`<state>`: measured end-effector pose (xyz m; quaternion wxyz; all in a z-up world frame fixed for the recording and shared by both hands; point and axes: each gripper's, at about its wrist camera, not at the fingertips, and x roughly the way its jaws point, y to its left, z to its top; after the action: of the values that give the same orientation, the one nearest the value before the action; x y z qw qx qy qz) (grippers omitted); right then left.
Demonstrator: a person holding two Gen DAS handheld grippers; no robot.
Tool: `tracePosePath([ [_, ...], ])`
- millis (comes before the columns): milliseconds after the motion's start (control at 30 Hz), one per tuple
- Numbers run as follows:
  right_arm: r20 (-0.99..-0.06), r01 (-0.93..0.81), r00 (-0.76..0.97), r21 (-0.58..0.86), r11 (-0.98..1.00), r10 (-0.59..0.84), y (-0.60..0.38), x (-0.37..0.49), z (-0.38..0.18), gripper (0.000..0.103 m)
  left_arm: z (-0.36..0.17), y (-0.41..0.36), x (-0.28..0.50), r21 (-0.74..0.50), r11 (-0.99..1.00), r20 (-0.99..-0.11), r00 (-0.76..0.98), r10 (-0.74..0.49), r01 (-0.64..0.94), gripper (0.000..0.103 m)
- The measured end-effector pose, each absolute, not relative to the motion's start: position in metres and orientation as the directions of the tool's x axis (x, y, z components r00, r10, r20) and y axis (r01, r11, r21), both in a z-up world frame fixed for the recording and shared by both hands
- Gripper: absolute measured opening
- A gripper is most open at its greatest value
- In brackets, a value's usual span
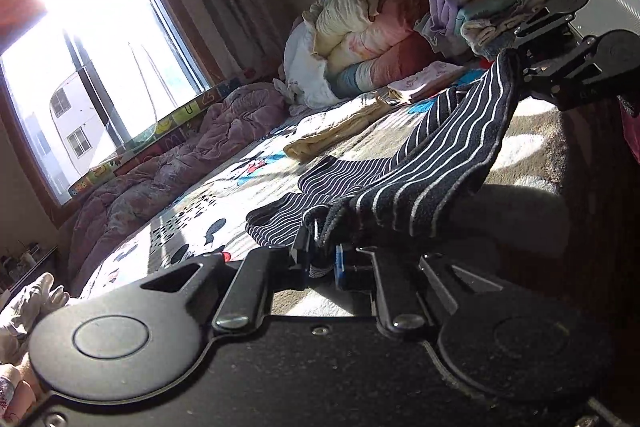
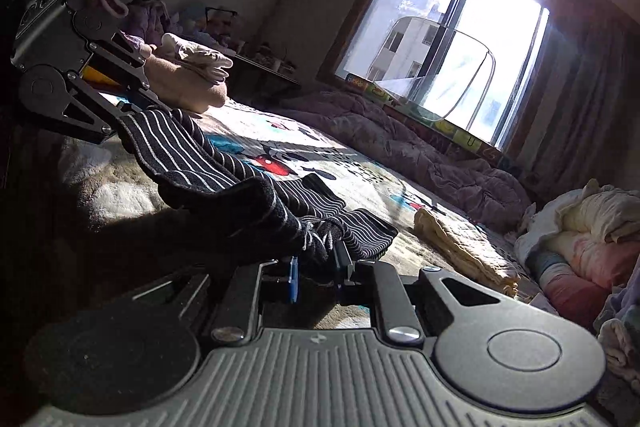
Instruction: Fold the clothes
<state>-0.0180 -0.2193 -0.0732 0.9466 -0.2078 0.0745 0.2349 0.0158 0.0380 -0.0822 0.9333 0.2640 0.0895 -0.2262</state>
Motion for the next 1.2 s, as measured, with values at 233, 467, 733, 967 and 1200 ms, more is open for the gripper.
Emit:
tracePosePath([
  [233,-0.182,-0.478,0.875,-0.171,0.862,0.449,-0.237,0.029,-0.058,0.018,-0.069,0.055,0.063,0.158,0.843,-0.266,0.844,-0.465,0.514,0.01],
  [467,-0.189,-0.508,0.833,0.107,0.855,0.519,-0.259,0.095,-0.064,0.018,-0.07,0.073,0.137,-0.139,0.852,-0.291,0.801,-0.523,0.505,0.01],
  [733,-0.239,-0.48,0.792,0.327,0.814,0.563,-0.269,0.187,-0.077,0.018,-0.075,0.084,0.212,-0.353,0.831,-0.369,0.752,-0.545,0.429,0.01],
  [967,-0.286,-0.408,0.757,0.496,0.766,0.588,-0.273,0.249,-0.098,0.024,-0.099,0.09,0.257,-0.496,0.794,-0.426,0.699,-0.574,0.35,0.012],
  [1200,-0.318,-0.307,0.728,0.641,0.703,0.607,-0.288,0.263,-0.121,0.062,-0.101,0.107,0.256,-0.574,0.747,-0.388,0.692,-0.609,0.336,0.051],
])
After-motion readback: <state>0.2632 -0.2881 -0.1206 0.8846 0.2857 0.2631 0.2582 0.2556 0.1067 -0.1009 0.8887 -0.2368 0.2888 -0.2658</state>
